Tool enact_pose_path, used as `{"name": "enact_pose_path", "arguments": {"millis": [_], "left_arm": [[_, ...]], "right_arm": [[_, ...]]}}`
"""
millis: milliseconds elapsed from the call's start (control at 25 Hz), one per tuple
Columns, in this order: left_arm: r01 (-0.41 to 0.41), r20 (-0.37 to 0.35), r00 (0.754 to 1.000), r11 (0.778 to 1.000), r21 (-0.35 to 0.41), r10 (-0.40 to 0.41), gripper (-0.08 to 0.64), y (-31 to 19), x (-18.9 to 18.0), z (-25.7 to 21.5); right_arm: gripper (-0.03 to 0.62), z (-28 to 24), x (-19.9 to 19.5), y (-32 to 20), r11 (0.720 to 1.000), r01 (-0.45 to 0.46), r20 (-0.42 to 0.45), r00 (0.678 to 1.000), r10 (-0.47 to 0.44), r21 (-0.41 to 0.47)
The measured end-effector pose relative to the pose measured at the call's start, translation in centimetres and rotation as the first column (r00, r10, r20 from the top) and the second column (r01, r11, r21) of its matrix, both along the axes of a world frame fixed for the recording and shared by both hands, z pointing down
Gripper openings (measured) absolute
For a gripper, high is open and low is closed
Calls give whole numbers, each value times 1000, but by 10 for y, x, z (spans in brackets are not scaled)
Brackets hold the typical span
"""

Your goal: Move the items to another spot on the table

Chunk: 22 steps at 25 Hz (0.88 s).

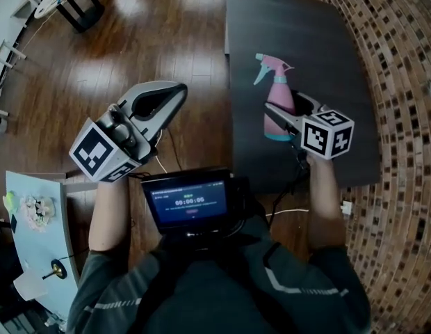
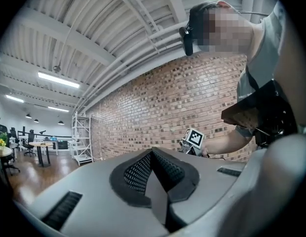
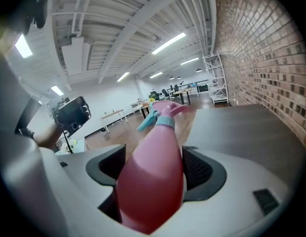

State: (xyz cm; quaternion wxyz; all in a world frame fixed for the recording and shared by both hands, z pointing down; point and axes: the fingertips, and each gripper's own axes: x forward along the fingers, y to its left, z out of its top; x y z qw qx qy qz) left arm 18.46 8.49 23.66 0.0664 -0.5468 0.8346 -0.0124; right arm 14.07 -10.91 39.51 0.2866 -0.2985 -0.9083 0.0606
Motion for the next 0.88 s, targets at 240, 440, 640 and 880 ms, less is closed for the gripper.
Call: {"name": "enact_pose_path", "arguments": {"millis": [240, 440, 640, 880], "left_arm": [[87, 3, 996, 996, 4, -87, -3, 83, 9, 0], [150, 13, 989, 988, 28, -151, -3, 156, 3, -4], [202, 49, 978, 978, 50, -204, -3, 173, 3, -19], [221, 50, 974, 975, 27, -222, -3, 175, -2, -14]], "right_arm": [[368, -21, -14, 94, 995, 95, 51, 994, -95, -8], [368, -29, -35, 178, 987, 158, 65, 985, -158, 0], [368, -39, -54, 200, 981, 195, 98, 976, -194, -5], [368, -54, -67, 205, 983, 185, 160, 970, -181, -10]]}}
